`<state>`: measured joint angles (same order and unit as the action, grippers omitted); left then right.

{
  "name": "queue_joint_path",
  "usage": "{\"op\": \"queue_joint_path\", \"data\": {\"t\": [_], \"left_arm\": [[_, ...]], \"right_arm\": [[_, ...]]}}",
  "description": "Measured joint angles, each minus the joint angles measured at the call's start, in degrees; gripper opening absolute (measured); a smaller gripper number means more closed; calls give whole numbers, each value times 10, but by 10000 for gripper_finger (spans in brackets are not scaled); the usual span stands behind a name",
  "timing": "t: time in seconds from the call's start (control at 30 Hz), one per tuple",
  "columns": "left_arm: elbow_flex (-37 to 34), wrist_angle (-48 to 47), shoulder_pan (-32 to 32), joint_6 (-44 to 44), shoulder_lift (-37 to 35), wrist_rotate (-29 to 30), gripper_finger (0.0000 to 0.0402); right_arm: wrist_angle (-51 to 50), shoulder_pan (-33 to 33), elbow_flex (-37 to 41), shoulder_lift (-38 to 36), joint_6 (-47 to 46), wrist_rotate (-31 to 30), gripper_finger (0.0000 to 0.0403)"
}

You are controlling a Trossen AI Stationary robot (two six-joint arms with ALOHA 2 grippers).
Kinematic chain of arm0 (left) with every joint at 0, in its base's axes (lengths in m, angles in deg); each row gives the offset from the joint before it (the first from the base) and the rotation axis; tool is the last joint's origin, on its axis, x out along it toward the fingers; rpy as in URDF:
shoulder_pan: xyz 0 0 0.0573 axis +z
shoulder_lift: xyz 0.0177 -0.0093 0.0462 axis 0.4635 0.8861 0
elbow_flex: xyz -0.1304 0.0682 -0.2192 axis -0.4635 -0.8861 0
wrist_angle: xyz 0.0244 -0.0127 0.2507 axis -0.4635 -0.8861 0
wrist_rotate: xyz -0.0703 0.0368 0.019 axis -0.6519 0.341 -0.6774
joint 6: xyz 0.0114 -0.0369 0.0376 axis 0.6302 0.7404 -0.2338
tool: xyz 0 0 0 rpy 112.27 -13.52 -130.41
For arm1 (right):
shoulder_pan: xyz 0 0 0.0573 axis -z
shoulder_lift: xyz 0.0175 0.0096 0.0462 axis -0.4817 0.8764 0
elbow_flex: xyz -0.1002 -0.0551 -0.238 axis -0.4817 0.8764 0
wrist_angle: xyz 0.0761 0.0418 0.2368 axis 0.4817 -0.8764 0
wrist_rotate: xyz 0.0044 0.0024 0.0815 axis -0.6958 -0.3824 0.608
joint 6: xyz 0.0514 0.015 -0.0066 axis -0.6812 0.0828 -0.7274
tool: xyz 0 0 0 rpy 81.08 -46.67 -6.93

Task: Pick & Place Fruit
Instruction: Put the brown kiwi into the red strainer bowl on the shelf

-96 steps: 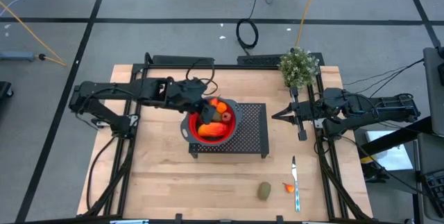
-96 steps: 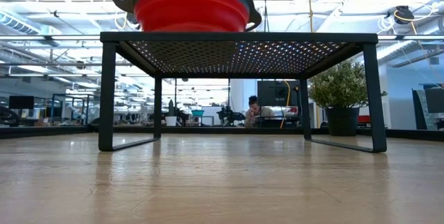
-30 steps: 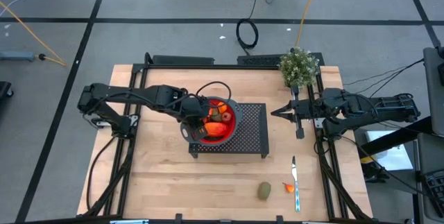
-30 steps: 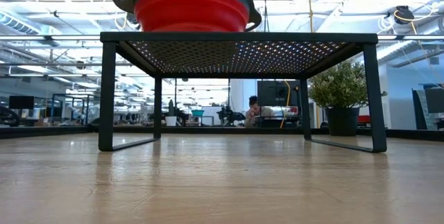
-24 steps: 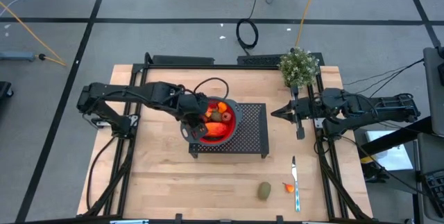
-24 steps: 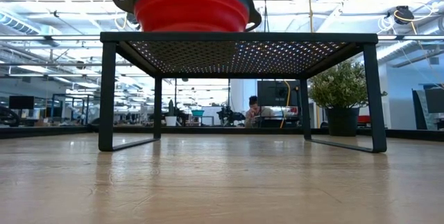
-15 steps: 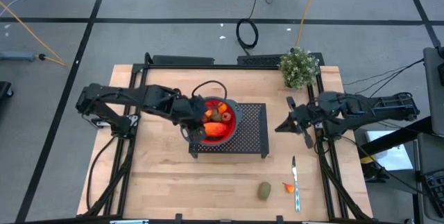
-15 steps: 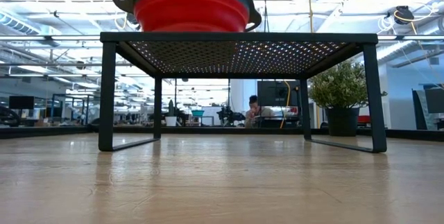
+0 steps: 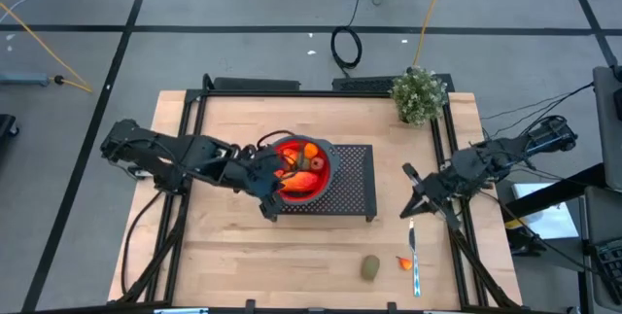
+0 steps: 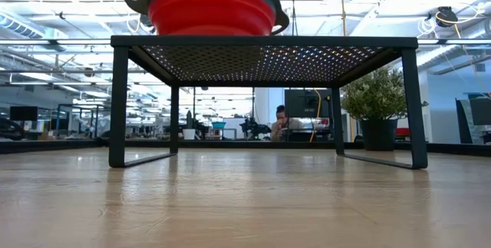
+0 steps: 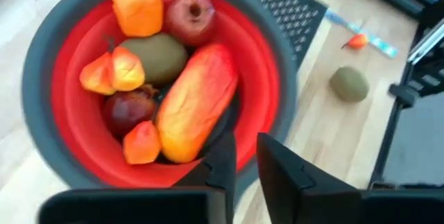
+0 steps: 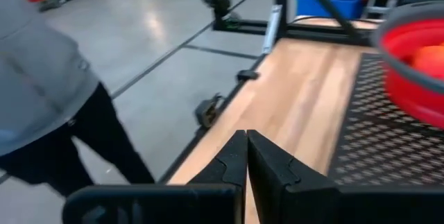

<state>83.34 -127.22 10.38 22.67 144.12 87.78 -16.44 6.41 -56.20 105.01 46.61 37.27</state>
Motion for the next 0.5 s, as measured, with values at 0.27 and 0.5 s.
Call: {"op": "queue_joint_path", "data": {"t": [0.27,0.5], "left_arm": [[0,49,-46,23,0,24,6],[0,78,-90,8,0,93,2]], "right_arm": [[0,-87,0,30,0,-3,4],[0,-165,0,74,-25,-43,4]]}}
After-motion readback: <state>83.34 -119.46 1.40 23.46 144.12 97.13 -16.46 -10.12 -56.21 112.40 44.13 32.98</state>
